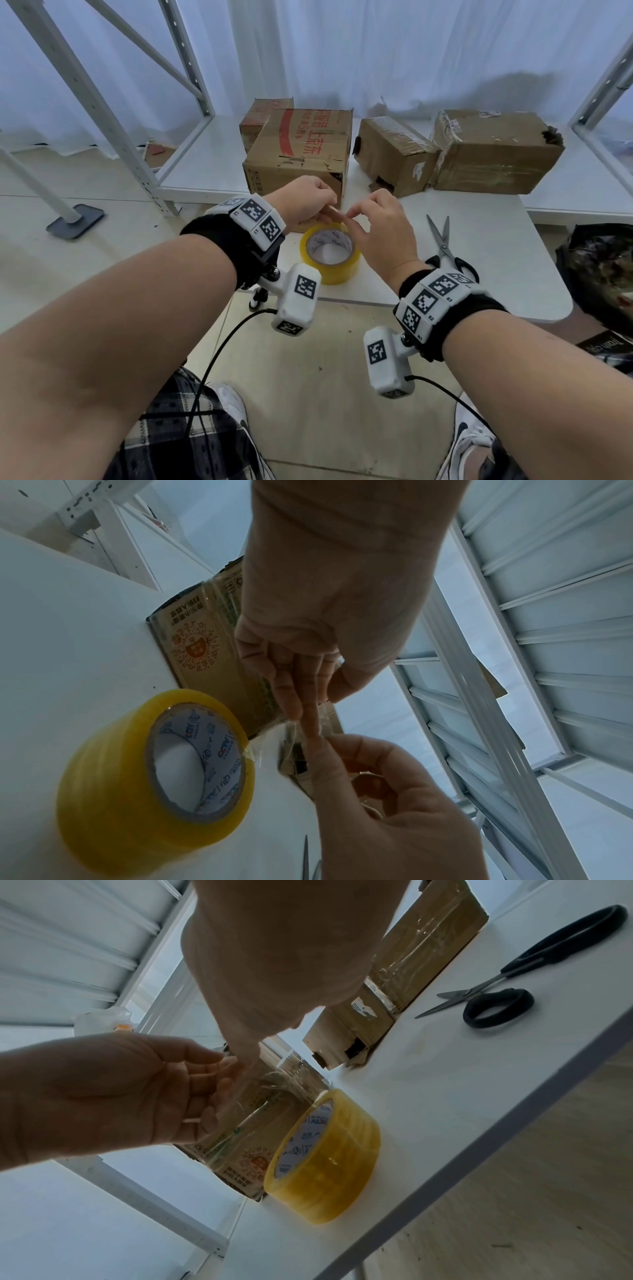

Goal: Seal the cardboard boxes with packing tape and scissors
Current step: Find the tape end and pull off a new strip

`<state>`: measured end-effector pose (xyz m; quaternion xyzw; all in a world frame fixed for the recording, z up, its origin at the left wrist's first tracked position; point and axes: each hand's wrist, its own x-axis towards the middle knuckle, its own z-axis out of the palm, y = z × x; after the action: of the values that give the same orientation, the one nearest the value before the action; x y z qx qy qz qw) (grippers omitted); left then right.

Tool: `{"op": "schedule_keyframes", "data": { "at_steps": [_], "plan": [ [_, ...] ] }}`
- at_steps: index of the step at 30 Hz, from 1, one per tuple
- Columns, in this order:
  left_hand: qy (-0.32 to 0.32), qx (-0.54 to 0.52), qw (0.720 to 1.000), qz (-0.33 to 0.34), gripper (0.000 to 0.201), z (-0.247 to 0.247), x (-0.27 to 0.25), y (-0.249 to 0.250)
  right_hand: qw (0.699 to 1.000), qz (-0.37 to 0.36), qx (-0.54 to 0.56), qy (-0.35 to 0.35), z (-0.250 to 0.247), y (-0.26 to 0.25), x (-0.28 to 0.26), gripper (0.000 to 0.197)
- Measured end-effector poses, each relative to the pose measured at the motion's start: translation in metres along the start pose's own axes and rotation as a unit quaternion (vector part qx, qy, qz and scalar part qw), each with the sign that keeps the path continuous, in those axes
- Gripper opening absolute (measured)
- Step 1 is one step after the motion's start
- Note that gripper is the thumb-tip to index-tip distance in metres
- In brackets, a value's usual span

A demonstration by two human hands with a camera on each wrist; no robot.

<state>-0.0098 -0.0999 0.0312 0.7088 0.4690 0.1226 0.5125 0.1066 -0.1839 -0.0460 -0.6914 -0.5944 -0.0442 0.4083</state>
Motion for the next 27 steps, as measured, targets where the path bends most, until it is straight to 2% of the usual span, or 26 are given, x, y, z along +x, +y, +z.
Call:
{"op": "schedule_keyframes", "data": {
  "at_steps": [4, 7, 11, 15, 20, 24, 27],
  "plan": [
    [-0.011, 0.082, 0.996, 0.014, 0.019, -0.001, 0.002, -0.002, 0.993, 0.061, 0.086, -0.049, 0.001, 0.000, 0.004, 0.003],
    [-0.007, 0.114, 0.993, 0.017, 0.028, -0.002, 0.001, 0.001, 0.980, 0.114, 0.144, -0.078, 0.001, -0.002, 0.007, 0.008],
    [0.015, 0.165, 0.986, 0.020, 0.039, -0.003, -0.001, 0.009, 0.969, 0.142, 0.178, -0.099, 0.004, -0.004, 0.010, 0.006],
    [0.027, 0.225, 0.974, 0.010, 0.046, -0.003, 0.000, 0.011, 0.967, 0.137, 0.181, -0.114, 0.006, -0.006, 0.009, 0.006],
    [0.030, 0.247, 0.969, 0.004, 0.047, -0.002, 0.003, 0.013, 0.972, 0.112, 0.175, -0.110, 0.003, -0.006, 0.010, 0.009],
    [0.023, 0.256, 0.966, -0.005, 0.042, 0.001, 0.004, 0.016, 0.978, 0.090, 0.153, -0.113, 0.002, -0.004, 0.009, 0.004],
    [0.024, 0.283, 0.959, -0.013, 0.031, -0.003, 0.002, 0.015, 0.978, 0.078, 0.154, -0.114, -0.002, 0.002, 0.006, 0.007]
  ]
}}
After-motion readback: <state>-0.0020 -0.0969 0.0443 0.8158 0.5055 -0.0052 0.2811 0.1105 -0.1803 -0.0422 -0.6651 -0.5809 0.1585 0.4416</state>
